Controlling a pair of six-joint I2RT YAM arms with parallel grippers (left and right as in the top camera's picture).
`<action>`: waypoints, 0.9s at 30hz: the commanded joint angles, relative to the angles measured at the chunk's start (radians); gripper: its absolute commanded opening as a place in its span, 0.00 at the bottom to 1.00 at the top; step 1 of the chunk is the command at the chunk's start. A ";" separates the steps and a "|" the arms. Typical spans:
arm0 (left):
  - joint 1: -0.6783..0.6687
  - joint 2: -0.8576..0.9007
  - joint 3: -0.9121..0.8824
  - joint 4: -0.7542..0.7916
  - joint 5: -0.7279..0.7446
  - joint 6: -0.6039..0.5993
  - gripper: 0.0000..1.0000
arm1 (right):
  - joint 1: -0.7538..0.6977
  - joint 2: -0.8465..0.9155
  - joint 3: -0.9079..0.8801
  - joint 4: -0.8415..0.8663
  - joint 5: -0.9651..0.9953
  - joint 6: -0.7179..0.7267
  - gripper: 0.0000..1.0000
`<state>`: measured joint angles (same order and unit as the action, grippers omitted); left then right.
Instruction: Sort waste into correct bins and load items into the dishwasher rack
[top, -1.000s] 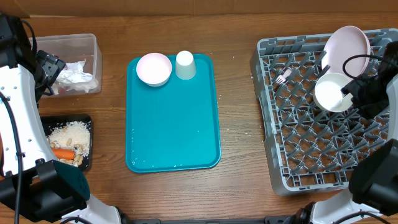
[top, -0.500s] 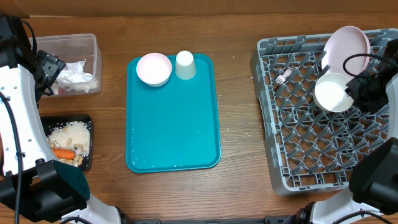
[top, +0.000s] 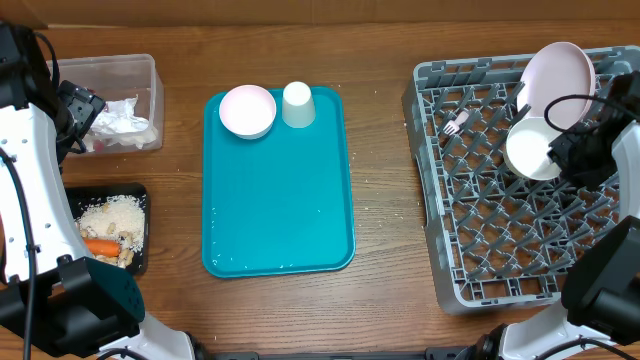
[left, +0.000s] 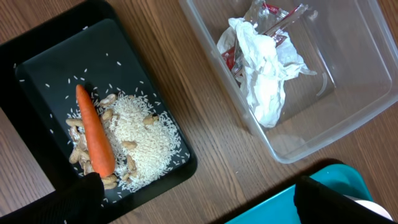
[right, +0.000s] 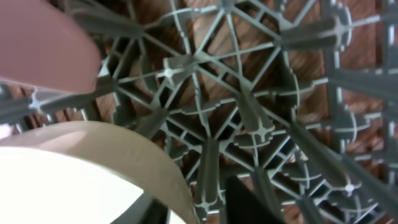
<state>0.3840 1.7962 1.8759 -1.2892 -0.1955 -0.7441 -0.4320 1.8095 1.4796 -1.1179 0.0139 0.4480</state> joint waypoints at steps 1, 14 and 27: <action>-0.003 -0.003 0.005 0.000 -0.014 0.011 1.00 | 0.000 0.003 -0.001 0.011 0.000 0.001 0.19; -0.005 -0.003 0.005 0.004 -0.014 0.011 1.00 | -0.001 0.003 0.196 -0.199 0.148 0.008 0.04; -0.005 -0.003 0.005 0.004 -0.014 0.011 1.00 | -0.002 -0.005 0.315 -0.481 0.920 0.557 0.04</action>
<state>0.3840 1.7962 1.8759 -1.2861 -0.1955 -0.7441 -0.4316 1.8103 1.7710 -1.5845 0.6796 0.8059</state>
